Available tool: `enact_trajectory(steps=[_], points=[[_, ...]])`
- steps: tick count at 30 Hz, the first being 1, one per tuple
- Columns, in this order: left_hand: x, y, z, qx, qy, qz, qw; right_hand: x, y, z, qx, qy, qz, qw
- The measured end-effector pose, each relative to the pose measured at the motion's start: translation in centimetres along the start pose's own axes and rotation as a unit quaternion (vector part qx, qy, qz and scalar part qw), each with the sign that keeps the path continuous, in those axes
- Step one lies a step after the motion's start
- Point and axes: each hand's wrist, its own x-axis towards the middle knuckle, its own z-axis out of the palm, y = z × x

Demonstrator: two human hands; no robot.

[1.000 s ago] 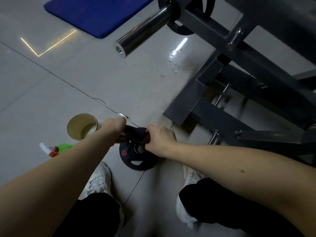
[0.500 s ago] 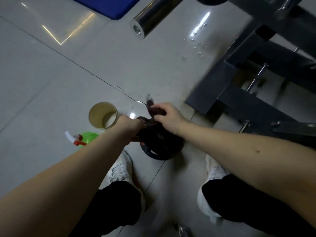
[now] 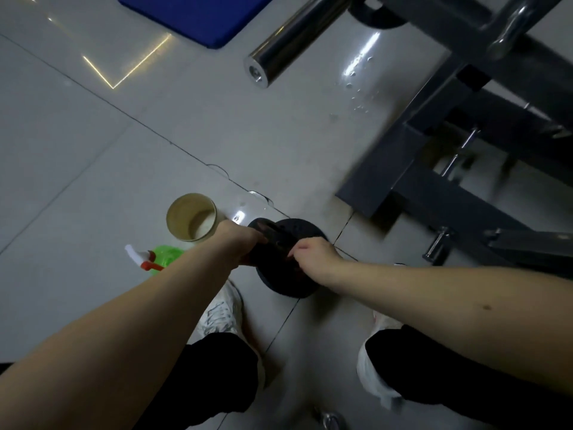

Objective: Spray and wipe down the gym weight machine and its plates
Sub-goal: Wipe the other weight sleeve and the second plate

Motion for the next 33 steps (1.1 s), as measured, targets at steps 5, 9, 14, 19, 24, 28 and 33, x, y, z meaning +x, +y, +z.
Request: enact_trajectory(steps=[5,9,14,19,24,28,33], points=[[-2.9,0.8,-0.6,0.113,0.023,0.111,0.987,-1.1,-2.2,-5.9,-0.15,0.055,-0.007,0.987],[-5.3,2.7,-3.8,0.147,-0.018,0.213,0.966,-0.1,-2.6,-10.1,-0.259,0.095,-0.028,0.961],[-9.4,6.2,-9.4,0.182,-0.08,0.333,0.922,1.0,-5.1,-11.9,-0.146,-0.047,-0.133,0.979],[-10.9,9.8,-12.8,0.221,-0.094,0.387,0.89,-0.5,-9.5,-14.4,-0.125,0.03,-0.201,0.971],[-11.3,13.2,-14.7,0.347,-0.013,0.469,0.812,-3.5,-12.5,-17.1,-0.198,0.083,-0.229,0.95],[-9.8,16.3,-15.9,0.392,0.051,0.512,0.763,-5.4,-15.0,-18.1,-0.189,0.166,-0.26,0.932],[-7.6,20.9,-16.6,0.414,0.105,0.548,0.719,-4.9,-17.1,-18.7,-0.189,0.256,-0.26,0.912]])
